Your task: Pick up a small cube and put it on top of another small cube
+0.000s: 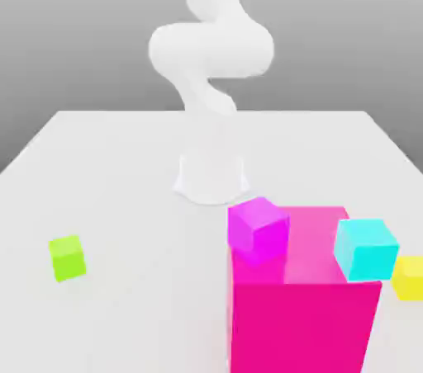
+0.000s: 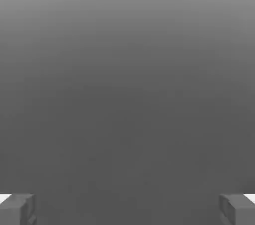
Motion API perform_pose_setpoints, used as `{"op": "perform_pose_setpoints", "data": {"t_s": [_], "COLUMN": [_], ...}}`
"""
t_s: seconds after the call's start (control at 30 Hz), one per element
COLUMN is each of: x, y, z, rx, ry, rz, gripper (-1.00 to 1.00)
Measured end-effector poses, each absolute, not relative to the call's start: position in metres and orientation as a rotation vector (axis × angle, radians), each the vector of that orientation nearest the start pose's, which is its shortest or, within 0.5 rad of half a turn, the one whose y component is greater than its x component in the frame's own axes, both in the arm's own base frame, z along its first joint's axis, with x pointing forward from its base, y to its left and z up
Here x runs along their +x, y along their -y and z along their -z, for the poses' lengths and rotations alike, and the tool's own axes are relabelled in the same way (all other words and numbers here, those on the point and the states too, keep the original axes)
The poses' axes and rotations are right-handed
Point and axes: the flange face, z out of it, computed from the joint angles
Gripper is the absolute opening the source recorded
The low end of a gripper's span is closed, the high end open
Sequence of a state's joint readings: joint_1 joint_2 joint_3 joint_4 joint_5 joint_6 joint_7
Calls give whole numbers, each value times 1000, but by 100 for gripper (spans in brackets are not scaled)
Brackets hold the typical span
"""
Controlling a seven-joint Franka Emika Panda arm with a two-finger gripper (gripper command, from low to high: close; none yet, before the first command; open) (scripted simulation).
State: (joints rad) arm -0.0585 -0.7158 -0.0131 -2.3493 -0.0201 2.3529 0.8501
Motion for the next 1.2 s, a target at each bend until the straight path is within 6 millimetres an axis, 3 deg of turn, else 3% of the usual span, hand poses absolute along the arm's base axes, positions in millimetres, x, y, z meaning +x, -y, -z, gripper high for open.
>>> {"op": "perform_pose_setpoints", "data": {"t_s": [0.13,0.3,0.47,0.6,0.67,0.87,0.9,1.1,1.2], "x": [416,416,376,317,289,280,279,279,280], "y": [91,166,226,261,265,264,263,263,264], "z": [-565,-447,-332,-248,-212,-147,-138,-133,-150], "rx": [-2417,-2318,-2147,-1939,-1844,-1816,-1816,-1816,-1815], "ry": [-1511,-1867,-2196,-2446,-2535,-2564,-2564,-2564,-2564], "rz": [791,579,342,139,43,1,1,2,1], "gripper": [0,0,0,0,0,0,-100,-100,-100]}}
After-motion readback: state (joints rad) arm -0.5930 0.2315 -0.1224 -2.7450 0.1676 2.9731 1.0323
